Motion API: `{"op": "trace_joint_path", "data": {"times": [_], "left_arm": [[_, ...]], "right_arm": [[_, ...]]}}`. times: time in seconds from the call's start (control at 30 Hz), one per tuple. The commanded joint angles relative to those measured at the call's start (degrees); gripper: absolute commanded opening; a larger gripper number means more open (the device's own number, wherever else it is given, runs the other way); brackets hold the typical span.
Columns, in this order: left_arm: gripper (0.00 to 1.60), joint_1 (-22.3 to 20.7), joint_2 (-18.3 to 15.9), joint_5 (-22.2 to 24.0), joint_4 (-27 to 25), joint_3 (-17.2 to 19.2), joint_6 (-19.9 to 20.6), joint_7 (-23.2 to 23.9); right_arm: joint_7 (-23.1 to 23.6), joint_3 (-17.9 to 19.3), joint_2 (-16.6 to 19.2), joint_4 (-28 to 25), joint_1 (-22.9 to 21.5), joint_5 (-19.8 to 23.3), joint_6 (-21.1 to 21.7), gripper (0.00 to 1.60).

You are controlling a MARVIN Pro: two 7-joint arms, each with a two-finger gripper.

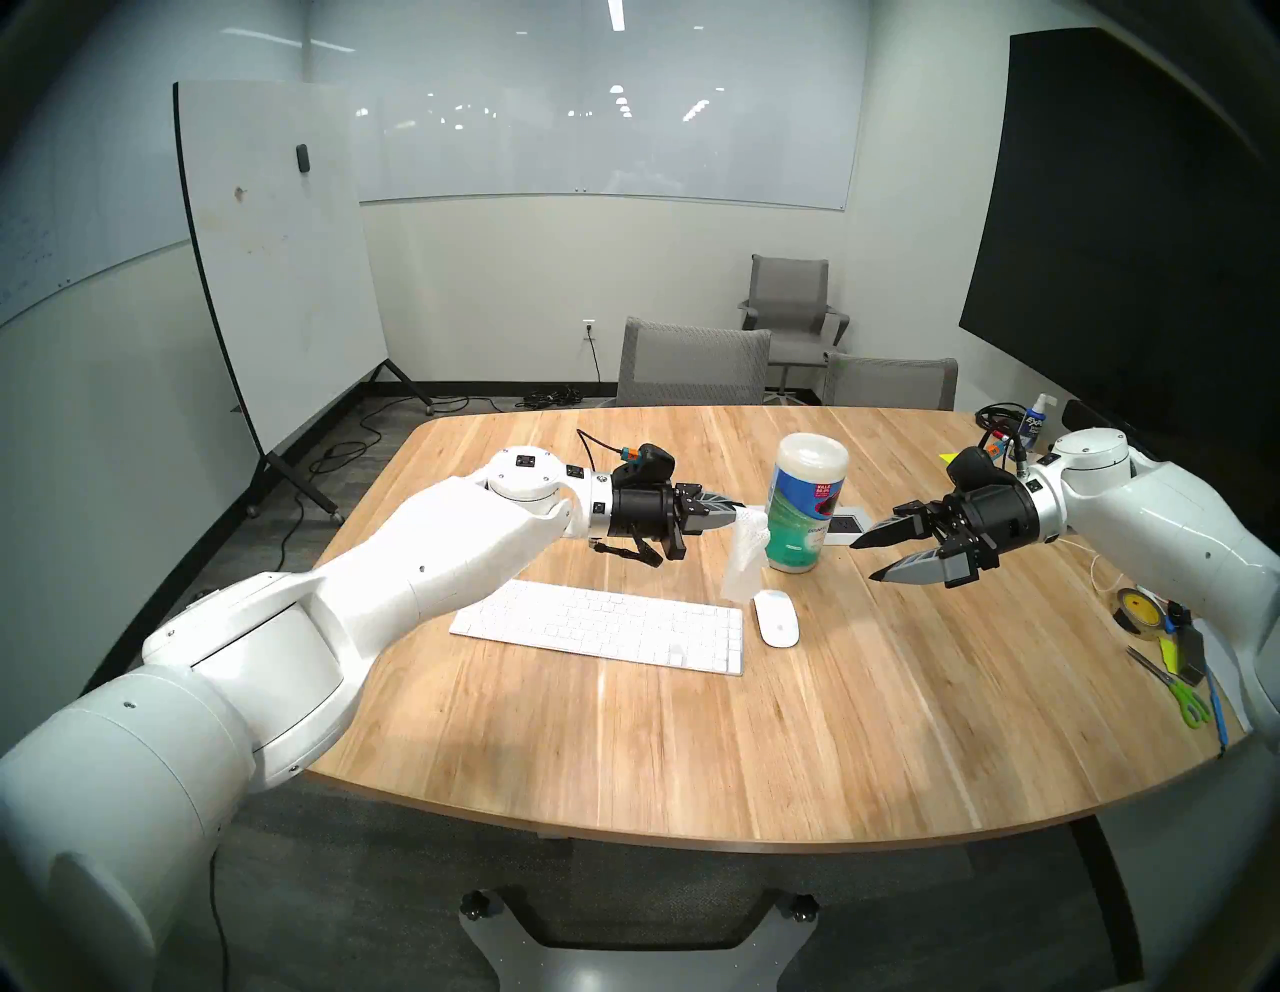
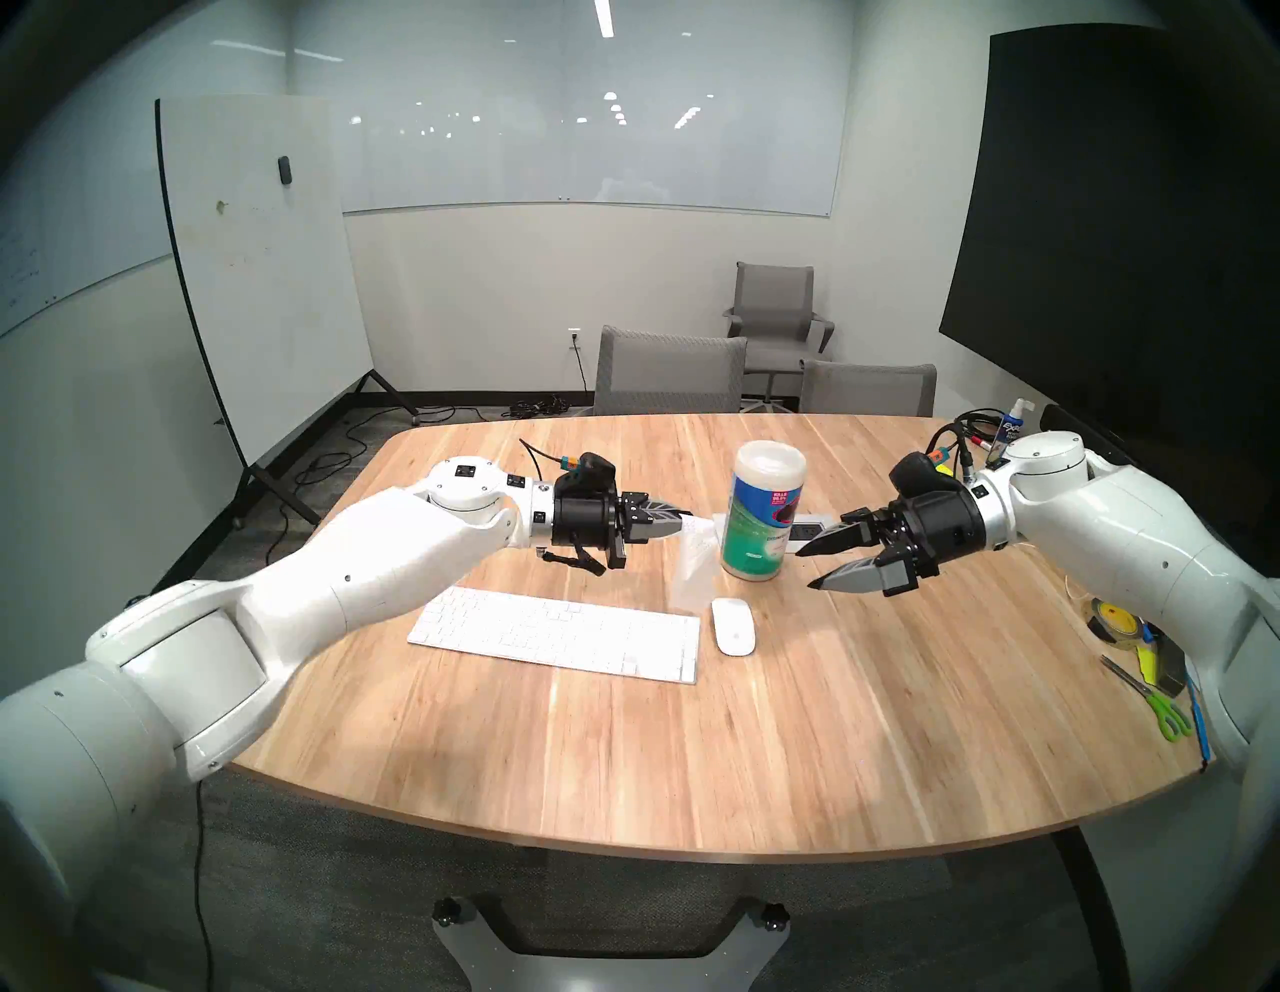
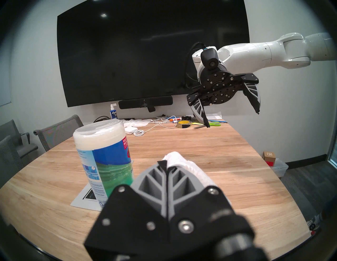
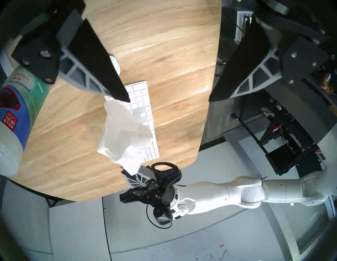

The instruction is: Wipe the keyboards and mice with a disinfecting wipe, then set the wipe down

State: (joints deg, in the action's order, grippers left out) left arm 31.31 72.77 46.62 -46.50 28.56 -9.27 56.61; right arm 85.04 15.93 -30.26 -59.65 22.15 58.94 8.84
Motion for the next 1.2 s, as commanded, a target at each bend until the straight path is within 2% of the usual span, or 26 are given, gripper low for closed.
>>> {"op": "trace_joint_path", "data": {"times": [0.0,0.1,0.43,0.8,1.1,1.17], "left_arm": [[0.0,-1.1,0.2,0.4,-0.7,0.7,0.2,-0.2],[0.0,-1.1,0.2,0.4,-0.7,0.7,0.1,-0.2],[0.0,-1.1,0.2,0.4,-0.7,0.7,0.1,-0.1],[0.0,-1.1,0.2,0.4,-0.7,0.7,0.1,-0.2],[0.0,-1.1,0.2,0.4,-0.7,0.7,0.1,-0.2],[0.0,-1.1,0.2,0.4,-0.7,0.7,0.1,-0.2]], "right_arm": [[-0.2,1.2,-0.1,0.1,1.3,1.9,-4.0,1.6],[-2.1,1.6,0.1,-0.5,2.2,2.3,-5.2,1.6],[-13.6,2.9,1.4,-6.3,6.1,3.7,-8.5,1.6],[-20.3,3.0,3.2,-12.2,8.0,4.0,-8.6,1.6],[-30.0,2.9,3.0,-15.5,9.9,4.1,-6.9,1.6],[-30.6,3.0,2.9,-15.8,10.0,4.2,-6.6,1.6]]}}
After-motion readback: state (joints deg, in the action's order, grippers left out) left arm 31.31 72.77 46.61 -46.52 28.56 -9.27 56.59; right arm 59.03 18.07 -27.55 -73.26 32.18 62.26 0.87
